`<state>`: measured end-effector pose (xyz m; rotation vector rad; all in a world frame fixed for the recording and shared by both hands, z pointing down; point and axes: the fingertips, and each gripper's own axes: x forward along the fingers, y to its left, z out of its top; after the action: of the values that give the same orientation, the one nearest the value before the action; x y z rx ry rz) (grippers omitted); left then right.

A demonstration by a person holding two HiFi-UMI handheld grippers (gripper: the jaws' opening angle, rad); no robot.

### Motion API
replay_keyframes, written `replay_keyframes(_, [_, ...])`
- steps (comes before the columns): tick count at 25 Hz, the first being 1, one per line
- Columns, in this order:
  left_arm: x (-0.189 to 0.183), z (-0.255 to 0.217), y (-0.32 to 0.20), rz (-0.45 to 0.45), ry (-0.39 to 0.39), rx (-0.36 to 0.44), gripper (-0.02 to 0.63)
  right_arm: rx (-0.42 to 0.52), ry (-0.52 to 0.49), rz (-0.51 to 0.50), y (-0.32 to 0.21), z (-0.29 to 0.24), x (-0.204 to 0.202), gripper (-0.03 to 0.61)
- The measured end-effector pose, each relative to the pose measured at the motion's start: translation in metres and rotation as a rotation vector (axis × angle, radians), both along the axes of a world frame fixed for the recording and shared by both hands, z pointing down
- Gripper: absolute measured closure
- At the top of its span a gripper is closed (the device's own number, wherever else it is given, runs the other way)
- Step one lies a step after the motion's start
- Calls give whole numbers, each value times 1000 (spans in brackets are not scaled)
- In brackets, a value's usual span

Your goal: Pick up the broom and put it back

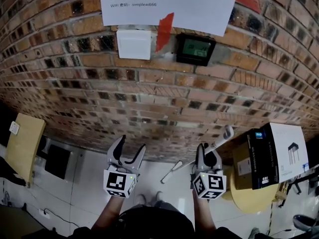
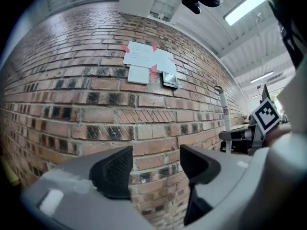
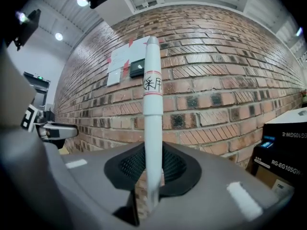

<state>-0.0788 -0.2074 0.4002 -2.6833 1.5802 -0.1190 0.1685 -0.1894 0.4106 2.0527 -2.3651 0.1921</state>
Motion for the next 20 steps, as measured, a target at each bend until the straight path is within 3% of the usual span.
replay_keyframes(12, [72,56,-12,197,-11,-88,305,-203,23,87,1,105,51,509])
replay_keyframes(20, [95,90,-15,244,-62,-152,305,-415,47,102,6,200,67,511])
